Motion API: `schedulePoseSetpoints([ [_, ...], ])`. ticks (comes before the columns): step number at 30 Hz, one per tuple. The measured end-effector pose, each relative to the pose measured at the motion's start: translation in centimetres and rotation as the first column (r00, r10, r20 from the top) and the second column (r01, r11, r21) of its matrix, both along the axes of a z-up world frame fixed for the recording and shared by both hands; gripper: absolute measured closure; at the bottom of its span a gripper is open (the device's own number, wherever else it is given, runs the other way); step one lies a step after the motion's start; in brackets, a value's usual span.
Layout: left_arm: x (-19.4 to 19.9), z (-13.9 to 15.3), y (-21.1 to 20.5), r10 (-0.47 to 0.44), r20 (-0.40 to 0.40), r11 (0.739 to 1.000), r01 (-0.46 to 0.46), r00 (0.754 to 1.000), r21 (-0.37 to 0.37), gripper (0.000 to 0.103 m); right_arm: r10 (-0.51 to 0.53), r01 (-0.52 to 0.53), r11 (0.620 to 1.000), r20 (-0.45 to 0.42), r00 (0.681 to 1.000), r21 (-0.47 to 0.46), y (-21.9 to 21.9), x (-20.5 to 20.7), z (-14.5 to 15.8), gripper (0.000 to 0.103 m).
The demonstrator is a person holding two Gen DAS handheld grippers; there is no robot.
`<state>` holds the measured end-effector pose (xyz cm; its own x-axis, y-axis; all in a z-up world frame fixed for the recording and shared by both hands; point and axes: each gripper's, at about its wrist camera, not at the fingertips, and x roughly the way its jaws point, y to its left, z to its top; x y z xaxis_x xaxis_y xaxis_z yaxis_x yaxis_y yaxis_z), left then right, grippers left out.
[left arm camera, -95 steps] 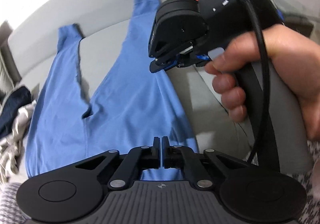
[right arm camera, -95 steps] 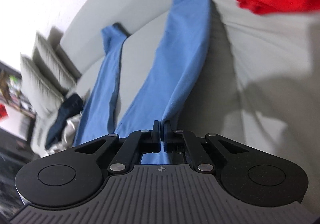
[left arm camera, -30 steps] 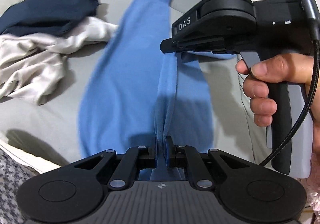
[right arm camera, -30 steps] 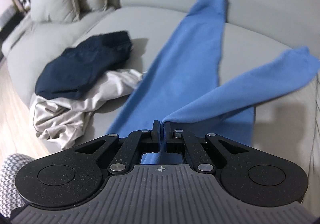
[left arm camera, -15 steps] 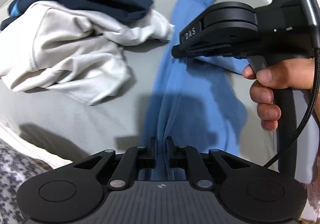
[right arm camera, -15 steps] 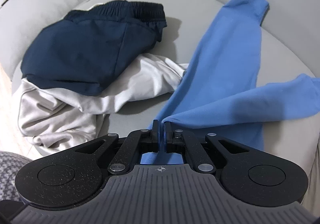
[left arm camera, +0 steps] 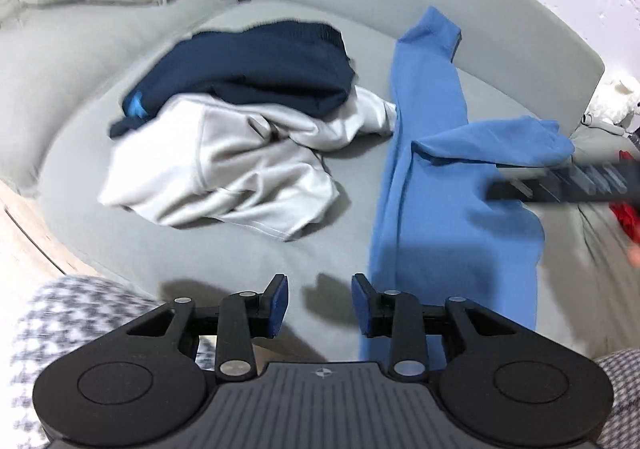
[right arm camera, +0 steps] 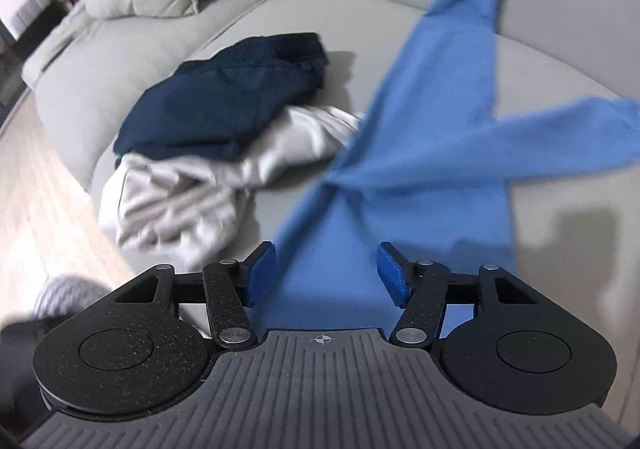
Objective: Fold clothes
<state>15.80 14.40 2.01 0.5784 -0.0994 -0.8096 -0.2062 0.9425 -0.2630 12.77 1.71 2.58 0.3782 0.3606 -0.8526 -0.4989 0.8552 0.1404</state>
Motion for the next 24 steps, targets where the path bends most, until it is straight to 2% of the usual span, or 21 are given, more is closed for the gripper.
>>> schedulePoseSetpoints([
  [1,-0.3,0.2,-0.1,-0.031,0.027,0.999,0.032,0.999,-0.026,0.091,0.006,-0.006,1.0,0.011,1.0,0.01,-1.3,-1.0,0.0,0.045],
  [3,0.1,0.1,-1.2,-0.137,0.072,0.982,0.145,0.988,-0.119,0.095,0.035,-0.035,0.999,0.021,0.999,0.015,-3.0,-2.4,-0.7,0.071],
  [4,1.1,-0.7,-1.7,-0.148,0.066,0.981,0.155,0.987,-0.118,0.097,0.052,-0.052,0.998,0.004,0.999,0.021,-3.9,-3.1,-1.7,0.098],
  [5,1.7,-1.7,-2.7,-0.151,0.028,0.987,0.152,0.988,-0.053,0.097,0.067,-0.066,0.997,-0.014,0.998,0.031,-4.4,-3.6,-2.8,0.1],
  [6,2.4,-2.8,-3.4,-0.126,-0.025,0.991,0.127,0.992,0.031,0.097,0.076,-0.076,0.997,-0.019,0.997,0.034,-4.6,-3.9,-3.5,0.1],
  [7,2.5,-3.3,-3.7,-0.105,-0.064,0.991,0.11,0.992,0.077,0.098,0.102,-0.102,0.994,-0.018,0.995,0.026,-4.5,-4.4,-4.7,0.1],
  [8,2.7,-4.7,-3.6,-0.045,-0.16,0.987,0.069,0.986,0.146,0.098,0.122,-0.122,0.993,-0.014,0.992,0.0,-4.3,-5.0,-5.8,0.1],
  [9,2.9,-5.7,-3.1,-0.001,-0.229,0.987,0.038,0.973,0.159,0.098,0.129,-0.129,0.991,-0.012,0.992,-0.027,-4.2,-5.3,-6.4,0.1],
  [10,2.9,-6.1,-2.8,0.014,-0.256,0.988,0.026,0.967,0.153,0.098,0.128,-0.128,0.988,-0.005,0.992,-0.089,-4.3,-5.9,-7.4,0.102],
  [12,2.4,-5.8,-2.3,0.033,-0.27,0.987,0.011,0.962,0.161,0.097,0.099,-0.098,0.991,0.006,0.995,-0.092,-5.1,-6.6,-7.6,0.103],
  [14,1.4,-4.3,-2.9,0.036,-0.225,0.974,0.016,0.974,0.226,0.097,0.068,-0.067,0.99,0.002,0.998,-0.125,-5.7,-7.3,-6.8,0.101],
  [16,0.2,-2.7,-3.5,-0.01,-0.123,0.982,0.033,0.992,0.188,0.097,0.083,-0.076,0.984,0.043,0.996,-0.16,-6.0,-8.2,-5.6,0.094],
  [17,-0.9,-1.7,-3.8,-0.068,-0.046,0.989,0.074,0.997,0.128,0.097,0.094,-0.084,0.985,0.063,0.994,-0.153,-6.3,-8.6,-5.0,0.093],
  [18,-1.9,-0.7,-4.0,-0.123,0.036,0.99,0.121,0.992,0.068,0.097,0.1,-0.092,0.989,0.068,0.993,-0.117,-6.6,-8.9,-4.5,0.092],
  [19,-2.2,-0.4,-4.3,-0.153,0.063,0.987,0.15,0.986,0.05,0.096,0.102,-0.097,0.993,0.063,0.993,-0.074,-6.9,-8.9,-4.2,0.092],
  [20,-2.5,-0.3,-4.9,-0.216,0.08,0.976,0.214,0.973,0.028,0.096,0.102,-0.1,0.994,0.056,0.993,-0.036,-7.0,-8.9,-4.1,0.092],
  [21,-2.1,-0.8,-5.3,-0.243,0.056,0.97,0.243,0.968,0.007,0.096,0.102,-0.101,0.995,0.051,0.993,-0.018,-7.0,-8.8,-4.2,0.092],
  [22,-1.8,-1.6,-5.4,-0.258,0.028,0.965,0.259,0.966,-0.04,0.097,0.106,-0.106,0.994,0.039,0.994,0.007,-6.9,-8.7,-4.4,0.092],
  [23,-1.6,-1.6,-5.6,-0.258,0.022,0.965,0.259,0.966,-0.05,0.097,0.11,-0.111,0.993,0.024,0.994,0.037,-6.8,-8.5,-4.8,0.092],
  [24,-1.2,-2.6,-5.3,-0.255,-0.012,0.962,0.253,0.967,-0.104,0.097,0.112,-0.112,0.992,0.013,0.994,0.053,-6.7,-8.3,-5.1,0.092],
])
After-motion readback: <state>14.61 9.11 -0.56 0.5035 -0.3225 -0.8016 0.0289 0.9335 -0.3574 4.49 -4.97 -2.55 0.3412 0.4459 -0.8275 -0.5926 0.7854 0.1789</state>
